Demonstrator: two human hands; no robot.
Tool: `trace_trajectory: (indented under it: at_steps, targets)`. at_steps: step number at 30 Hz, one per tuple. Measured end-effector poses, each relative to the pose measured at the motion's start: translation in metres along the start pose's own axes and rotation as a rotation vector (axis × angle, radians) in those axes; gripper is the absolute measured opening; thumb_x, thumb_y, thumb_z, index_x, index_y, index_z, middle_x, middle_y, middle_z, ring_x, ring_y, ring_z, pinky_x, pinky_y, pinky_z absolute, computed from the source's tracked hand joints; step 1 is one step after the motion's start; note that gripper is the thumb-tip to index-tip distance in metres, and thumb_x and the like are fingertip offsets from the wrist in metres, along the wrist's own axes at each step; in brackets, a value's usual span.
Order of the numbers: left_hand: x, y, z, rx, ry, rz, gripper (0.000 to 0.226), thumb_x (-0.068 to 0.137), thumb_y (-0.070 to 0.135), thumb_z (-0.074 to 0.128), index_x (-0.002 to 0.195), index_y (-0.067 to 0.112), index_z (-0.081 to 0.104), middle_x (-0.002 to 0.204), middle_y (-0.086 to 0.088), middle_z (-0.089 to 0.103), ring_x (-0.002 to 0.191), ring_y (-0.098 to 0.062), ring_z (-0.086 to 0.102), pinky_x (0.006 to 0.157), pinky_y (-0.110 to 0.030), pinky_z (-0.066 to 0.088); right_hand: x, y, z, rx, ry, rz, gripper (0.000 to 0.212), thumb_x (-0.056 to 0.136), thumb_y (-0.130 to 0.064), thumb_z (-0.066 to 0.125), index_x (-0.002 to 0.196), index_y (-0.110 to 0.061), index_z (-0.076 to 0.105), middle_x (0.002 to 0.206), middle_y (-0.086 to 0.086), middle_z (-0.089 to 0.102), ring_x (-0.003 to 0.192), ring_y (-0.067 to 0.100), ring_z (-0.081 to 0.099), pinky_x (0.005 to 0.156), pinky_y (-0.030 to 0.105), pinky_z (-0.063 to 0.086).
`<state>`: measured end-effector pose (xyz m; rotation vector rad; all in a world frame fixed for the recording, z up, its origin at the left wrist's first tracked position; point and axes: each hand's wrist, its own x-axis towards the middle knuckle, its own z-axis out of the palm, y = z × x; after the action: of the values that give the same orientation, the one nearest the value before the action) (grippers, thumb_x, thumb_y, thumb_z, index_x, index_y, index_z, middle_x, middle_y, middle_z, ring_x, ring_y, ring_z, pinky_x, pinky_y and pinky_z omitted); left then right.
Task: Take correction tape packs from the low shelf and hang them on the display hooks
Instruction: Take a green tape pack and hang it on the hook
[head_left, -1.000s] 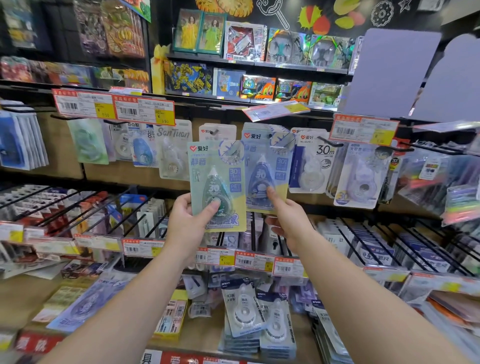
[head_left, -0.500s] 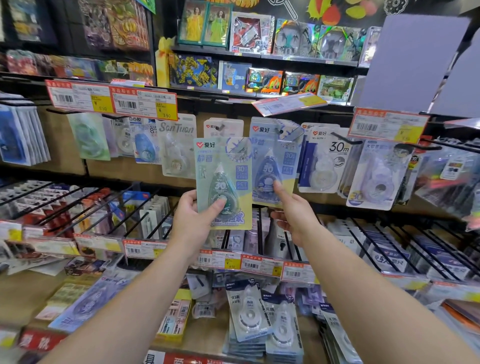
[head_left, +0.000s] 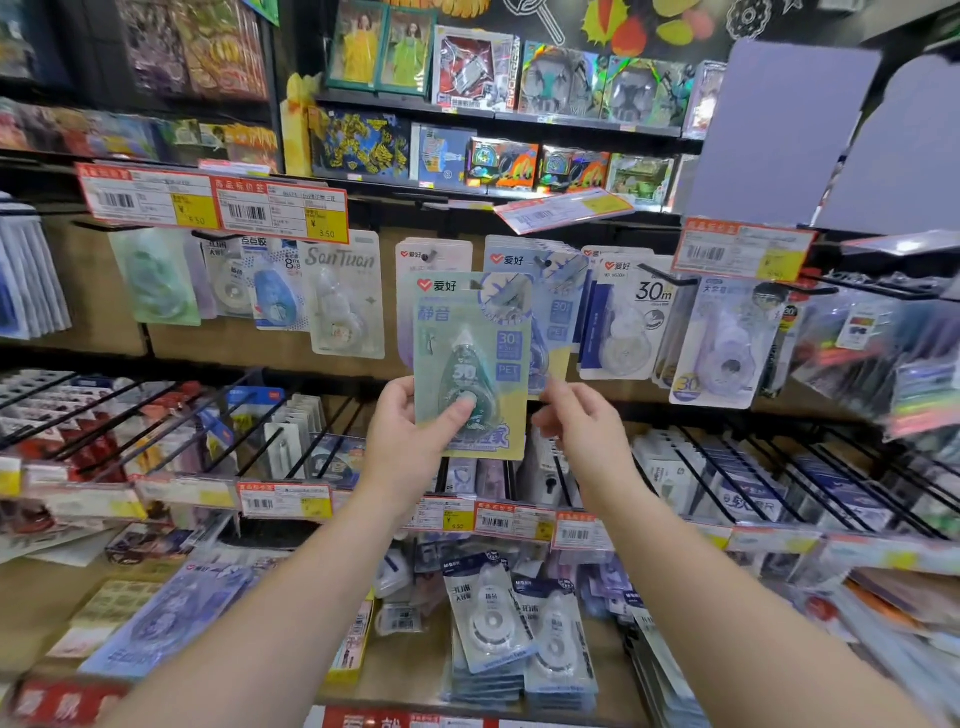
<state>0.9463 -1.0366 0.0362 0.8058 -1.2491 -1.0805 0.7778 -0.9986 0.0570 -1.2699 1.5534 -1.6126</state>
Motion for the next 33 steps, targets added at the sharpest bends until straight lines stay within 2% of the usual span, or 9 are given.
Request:
trace_trajectory:
  at_steps: [4,10,14,18,21,25,29,31,33]
  targets:
    - [-0.002,0.003,0.009,0.020,-0.035,0.019,0.035,0.083,0.020,0.078,0.107,0.026,0.053,0.108,0.003,0.071,0.090,0.001,0.070,0.074,-0.017,0.054,-0.018,-0.003,0.001,-0.140,-0.126,-0.142,0.026,0.090,-0.046,0.064,0.092,-0.020,0.068,0.083,-0.006,0.067,0.075,0.007,0.058,0.069,0.021,0.045]
    - [-0.006,0.015,0.029,0.048,-0.058,0.066,0.035,0.082,0.019,0.080,0.105,0.024,0.053,0.104,0.005,0.070,0.092,-0.004,0.069,0.073,-0.015,0.053,-0.020,-0.001,-0.010,-0.115,-0.001,-0.189,0.019,0.089,-0.040,0.069,0.080,-0.022,0.067,0.069,0.002,0.055,0.063,0.009,0.047,0.062,0.027,0.041]
    - [-0.005,0.023,0.040,0.058,-0.069,0.070,0.038,0.083,0.023,0.079,0.109,0.022,0.053,0.107,0.004,0.068,0.096,-0.005,0.067,0.072,-0.013,0.053,-0.016,-0.003,-0.015,-0.118,0.045,-0.197,0.022,0.088,-0.044,0.067,0.084,-0.022,0.069,0.086,0.020,0.066,0.072,0.014,0.056,0.071,0.042,0.051]
    - [-0.002,0.025,0.046,0.078,-0.054,0.069,0.042,0.083,0.026,0.079,0.114,0.021,0.052,0.109,0.004,0.067,0.097,-0.006,0.066,0.076,-0.017,0.053,-0.012,-0.004,-0.019,-0.106,0.069,-0.194,0.021,0.089,-0.044,0.067,0.083,-0.024,0.069,0.079,0.009,0.065,0.071,0.011,0.055,0.071,0.036,0.048]
    - [-0.001,0.023,0.047,0.091,-0.055,0.054,0.042,0.083,0.027,0.079,0.114,0.021,0.052,0.107,0.006,0.067,0.096,-0.004,0.066,0.074,-0.015,0.052,-0.010,-0.002,-0.018,-0.107,0.068,-0.184,0.021,0.089,-0.044,0.066,0.083,-0.025,0.069,0.084,0.014,0.068,0.073,0.012,0.057,0.073,0.037,0.051]
    - [0.000,0.020,0.046,0.130,-0.056,0.044,0.041,0.083,0.030,0.079,0.113,0.023,0.052,0.107,0.008,0.066,0.098,-0.004,0.065,0.078,-0.018,0.052,-0.007,0.003,-0.018,-0.136,0.068,-0.172,0.028,0.088,-0.048,0.066,0.081,-0.021,0.067,0.073,0.007,0.059,0.067,0.011,0.051,0.067,0.032,0.045]
    - [0.004,0.015,0.039,0.291,-0.082,0.044,0.033,0.085,0.040,0.074,0.109,0.025,0.058,0.094,0.015,0.066,0.085,0.000,0.062,0.067,-0.012,0.045,-0.004,0.012,-0.019,-0.255,0.065,-0.172,0.032,0.088,-0.050,0.064,0.078,-0.019,0.063,0.068,-0.002,0.054,0.063,0.010,0.047,0.061,0.030,0.040]
    - [0.005,0.008,0.034,0.417,-0.091,0.034,0.028,0.086,0.046,0.071,0.101,0.024,0.062,0.082,0.014,0.064,0.076,-0.004,0.059,0.064,-0.020,0.045,-0.002,0.017,-0.020,-0.334,0.070,-0.166,0.035,0.089,-0.050,0.063,0.073,-0.020,0.057,0.064,-0.006,0.048,0.059,0.009,0.043,0.056,0.028,0.035]
    - [0.008,0.001,0.032,0.476,-0.080,0.002,0.032,0.086,0.052,0.069,0.096,0.022,0.064,0.082,0.010,0.065,0.076,-0.008,0.059,0.069,-0.028,0.047,0.000,0.020,-0.021,-0.404,0.082,-0.152,0.040,0.089,-0.054,0.062,0.072,-0.018,0.055,0.062,-0.008,0.046,0.057,0.008,0.042,0.053,0.027,0.033]
